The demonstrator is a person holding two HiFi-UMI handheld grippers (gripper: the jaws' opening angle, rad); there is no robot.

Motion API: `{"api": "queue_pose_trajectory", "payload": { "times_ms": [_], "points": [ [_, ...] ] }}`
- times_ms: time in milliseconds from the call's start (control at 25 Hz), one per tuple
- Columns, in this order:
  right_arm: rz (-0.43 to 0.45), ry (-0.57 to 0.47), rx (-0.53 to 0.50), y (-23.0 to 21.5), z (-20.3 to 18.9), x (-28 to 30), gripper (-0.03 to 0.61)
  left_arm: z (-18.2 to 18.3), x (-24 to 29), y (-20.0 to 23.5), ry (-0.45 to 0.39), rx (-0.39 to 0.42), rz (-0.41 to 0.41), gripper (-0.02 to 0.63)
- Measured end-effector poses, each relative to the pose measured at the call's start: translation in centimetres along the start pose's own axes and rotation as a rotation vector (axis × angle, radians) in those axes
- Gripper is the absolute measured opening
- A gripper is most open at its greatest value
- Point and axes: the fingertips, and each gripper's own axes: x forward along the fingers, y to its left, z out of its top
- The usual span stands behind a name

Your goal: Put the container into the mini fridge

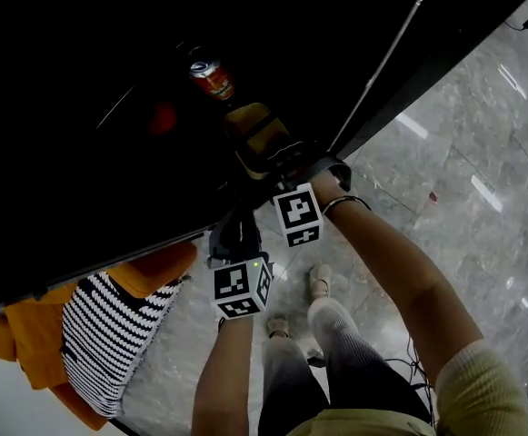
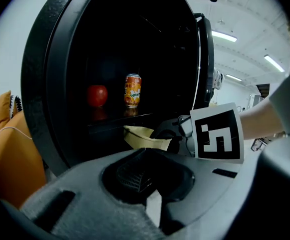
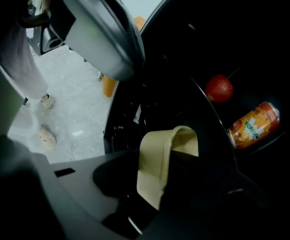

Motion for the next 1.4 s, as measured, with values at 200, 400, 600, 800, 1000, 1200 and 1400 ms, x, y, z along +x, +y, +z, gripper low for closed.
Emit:
{"api": "queue_pose_trajectory", "payload": {
  "times_ms": [200,400,600,800,1000,1200,1400],
  "points": [
    [0.011,-0.004,-0.039,-0.4,-0.2,1.1,0.124,-0.5,0.7,0.1,0.015,-0.008,0.007,0.021],
    [0.010,-0.028,-0.033,-0.6,0.7,2.4,0.129,-2.1,1.0,0.1,0.041,0.016,0.000,0.023],
    [0.010,-0.036,-0.013,-0.9,1.1,2.9,0.132,-2.3,1.2,-0.1,0.047,0.000,-0.009,0.023],
    [0.039,-0.057,0.062,-1.4,1.8,3.0,0.181,-2.8,1.5,-0.1,0.076,0.006,-0.007,0.023],
    [0.029,-0.085,0.113,-1.3,1.8,2.1,0.207,-2.7,1.4,-0.8,0.066,0.024,-0.030,0.023],
    [-0.028,-0.137,0.217,-1.6,2.1,-0.5,0.207,-2.0,1.0,-0.7,0.053,-0.002,-0.024,0.023],
    [-0.047,-0.177,0.470,-2.0,1.4,-2.6,0.207,-1.7,0.4,-1.6,0.062,-0.032,-0.054,0.023]
  ]
}}
